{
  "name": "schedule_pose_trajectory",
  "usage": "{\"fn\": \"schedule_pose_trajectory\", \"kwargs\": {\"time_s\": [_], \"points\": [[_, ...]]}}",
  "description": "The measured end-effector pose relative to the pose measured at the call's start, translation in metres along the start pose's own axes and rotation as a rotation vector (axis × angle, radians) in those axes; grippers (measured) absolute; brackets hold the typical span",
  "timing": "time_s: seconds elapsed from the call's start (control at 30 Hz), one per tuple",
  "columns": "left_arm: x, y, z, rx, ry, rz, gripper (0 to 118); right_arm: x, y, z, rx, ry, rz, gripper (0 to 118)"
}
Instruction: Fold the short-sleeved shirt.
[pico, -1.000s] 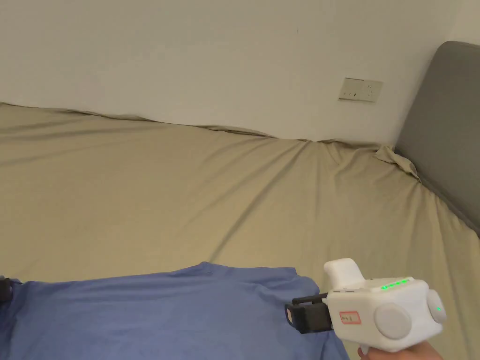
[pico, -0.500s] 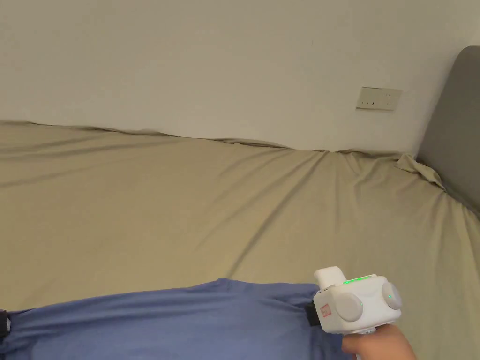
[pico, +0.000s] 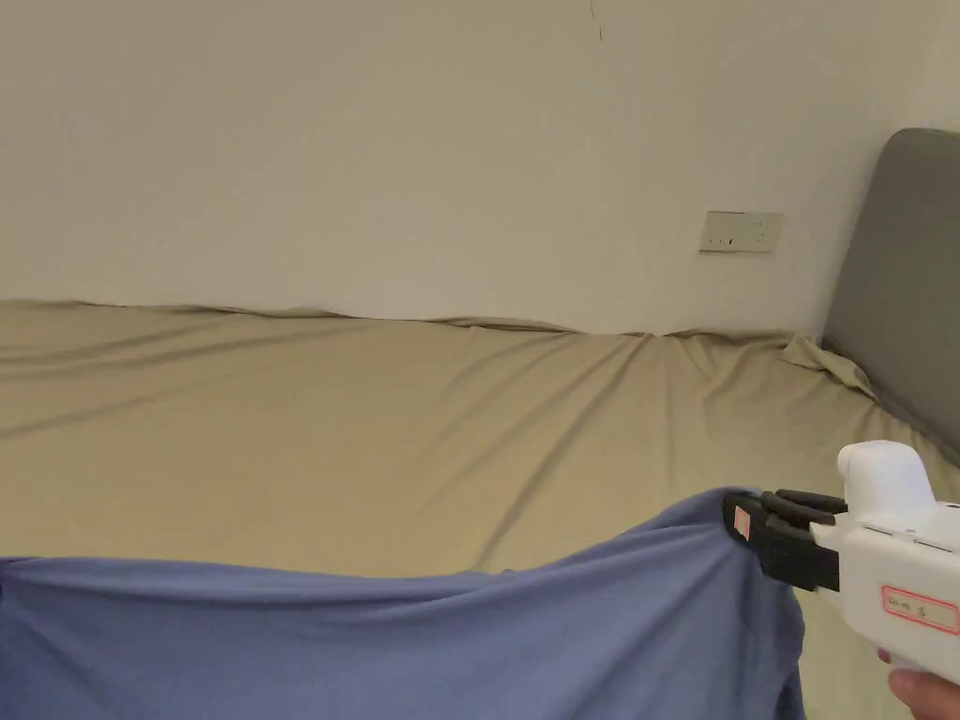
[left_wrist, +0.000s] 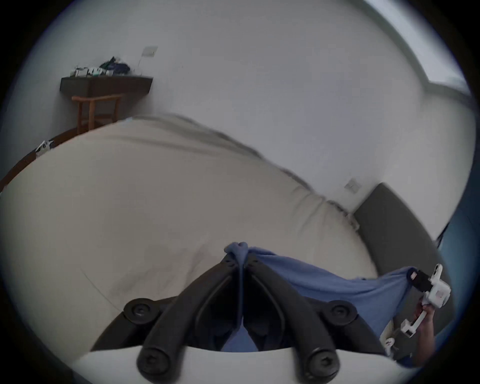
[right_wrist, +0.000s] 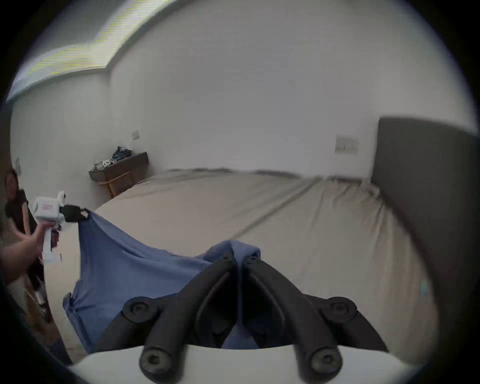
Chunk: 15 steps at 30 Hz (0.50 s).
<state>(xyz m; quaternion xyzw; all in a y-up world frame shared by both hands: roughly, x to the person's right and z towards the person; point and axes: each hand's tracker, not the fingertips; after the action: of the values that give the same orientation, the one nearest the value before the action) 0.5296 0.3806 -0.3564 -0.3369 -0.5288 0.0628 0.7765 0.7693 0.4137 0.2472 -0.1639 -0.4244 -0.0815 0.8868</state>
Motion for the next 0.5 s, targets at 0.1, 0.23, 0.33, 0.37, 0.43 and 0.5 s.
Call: {"fn": "schedule_pose_trajectory", "kwargs": {"time_s": [0.1, 0.23, 0.33, 0.37, 0.43, 0.5], "points": [[0.024, 0.034, 0.041, 0.085, -0.065, 0.032, 0, -0.023, 0.039, 0.051, 0.06, -0.171, 0.198, 4], [0.066, 0.071, 0.081, 0.214, -0.117, 0.036, 0, -0.036, 0.097, 0.103, 0.147, -0.227, 0.197, 4], [0.095, 0.096, 0.1, 0.272, -0.129, 0.051, 0, -0.03, 0.136, 0.12, 0.159, -0.271, 0.194, 4], [0.103, 0.108, 0.104, 0.274, -0.141, 0.068, 0, -0.03, 0.15, 0.123, 0.155, -0.293, 0.208, 4], [0.118, 0.124, 0.11, 0.286, -0.161, 0.076, 0, -0.02, 0.175, 0.123, 0.149, -0.303, 0.203, 4], [0.135, 0.143, 0.113, 0.296, -0.16, 0.062, 0, -0.015, 0.203, 0.12, 0.145, -0.318, 0.218, 4]]}}
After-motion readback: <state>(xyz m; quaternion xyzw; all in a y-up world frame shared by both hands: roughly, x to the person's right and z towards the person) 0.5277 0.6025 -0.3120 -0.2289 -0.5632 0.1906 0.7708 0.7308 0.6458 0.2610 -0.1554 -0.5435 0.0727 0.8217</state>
